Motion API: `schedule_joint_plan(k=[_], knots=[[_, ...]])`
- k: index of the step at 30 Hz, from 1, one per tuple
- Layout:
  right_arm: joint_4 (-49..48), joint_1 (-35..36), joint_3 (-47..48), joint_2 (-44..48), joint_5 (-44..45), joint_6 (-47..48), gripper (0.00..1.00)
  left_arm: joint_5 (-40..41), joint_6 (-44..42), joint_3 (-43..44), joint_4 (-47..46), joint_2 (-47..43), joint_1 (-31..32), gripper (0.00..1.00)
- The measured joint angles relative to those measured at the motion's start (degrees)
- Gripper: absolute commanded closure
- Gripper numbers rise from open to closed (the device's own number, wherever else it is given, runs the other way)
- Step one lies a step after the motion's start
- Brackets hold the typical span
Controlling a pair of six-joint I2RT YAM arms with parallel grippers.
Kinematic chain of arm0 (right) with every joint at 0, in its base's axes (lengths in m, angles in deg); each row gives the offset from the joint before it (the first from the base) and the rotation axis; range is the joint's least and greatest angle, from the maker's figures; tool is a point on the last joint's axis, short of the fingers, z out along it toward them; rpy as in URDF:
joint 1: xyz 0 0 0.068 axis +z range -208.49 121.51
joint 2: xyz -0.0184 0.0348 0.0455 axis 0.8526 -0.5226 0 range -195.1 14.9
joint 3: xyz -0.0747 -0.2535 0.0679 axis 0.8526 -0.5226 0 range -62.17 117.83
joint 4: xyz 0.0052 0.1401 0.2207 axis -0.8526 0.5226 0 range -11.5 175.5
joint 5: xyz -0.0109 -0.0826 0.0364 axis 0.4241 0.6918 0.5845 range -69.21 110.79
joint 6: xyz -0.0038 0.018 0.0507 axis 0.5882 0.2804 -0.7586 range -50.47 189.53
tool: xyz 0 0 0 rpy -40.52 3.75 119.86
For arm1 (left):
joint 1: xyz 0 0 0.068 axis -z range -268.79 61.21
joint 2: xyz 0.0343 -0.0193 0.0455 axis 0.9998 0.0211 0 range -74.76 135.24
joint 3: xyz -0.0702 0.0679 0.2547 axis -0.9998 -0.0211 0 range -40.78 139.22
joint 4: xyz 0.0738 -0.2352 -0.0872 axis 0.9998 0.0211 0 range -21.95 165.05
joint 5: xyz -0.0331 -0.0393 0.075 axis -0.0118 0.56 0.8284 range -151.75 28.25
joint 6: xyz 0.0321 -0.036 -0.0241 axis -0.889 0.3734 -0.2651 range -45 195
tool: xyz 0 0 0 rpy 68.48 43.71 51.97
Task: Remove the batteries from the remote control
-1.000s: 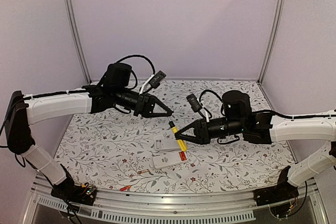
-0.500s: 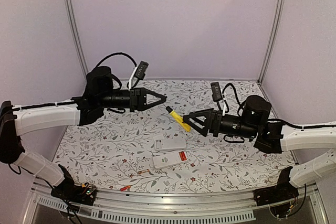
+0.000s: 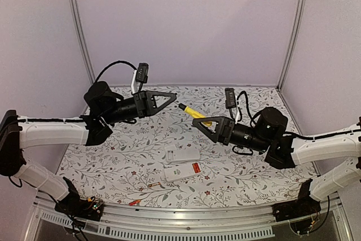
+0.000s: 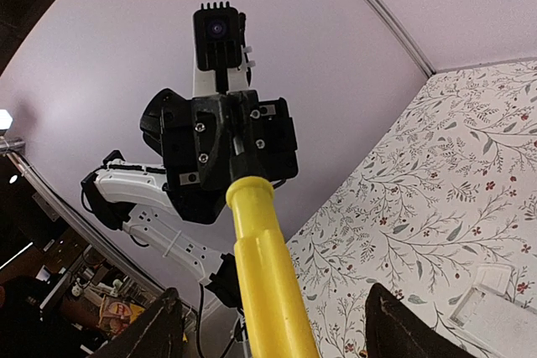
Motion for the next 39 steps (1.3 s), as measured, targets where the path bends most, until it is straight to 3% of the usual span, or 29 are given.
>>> schedule_joint_plan(k=[8,16,17,20,22,30,39], knots=[[-5.29,0.24,0.09,-1.4,0.92,-1.42,0.55,0.35,1.31,-0.68,-1.29,0.42,1.07,1.0],[-6.64,0.22,0.61,-2.34,1.09,-1.33,0.92,0.24,1.81,-0.98,-1.75,0.7,1.31,1.0],[-6.97,0.24,0.61,-2.36,1.11,-1.16,0.95,0.24,2.12,-1.01,-1.75,0.68,1.29,0.93],[-7.34,0.22,0.61,-2.32,1.6,-1.22,1.0,0.83,1.4,-1.09,-1.03,0.35,1.33,0.47],[-5.81,0.24,0.59,-2.19,2.71,-1.2,1.0,2.1,0.28,-1.75,1.62,-0.55,1.42,0.31],[10.93,-2.71,-1.09,3.56,7.76,0.46,1.0,11.85,-7.85,-3.26,24.55,-3.69,2.93,0.2],[22.71,-5.57,-4.57,9.4,12.37,1.46,1.0,29.66,-18.86,-3.26,49.03,5.38,14.67,0.13]])
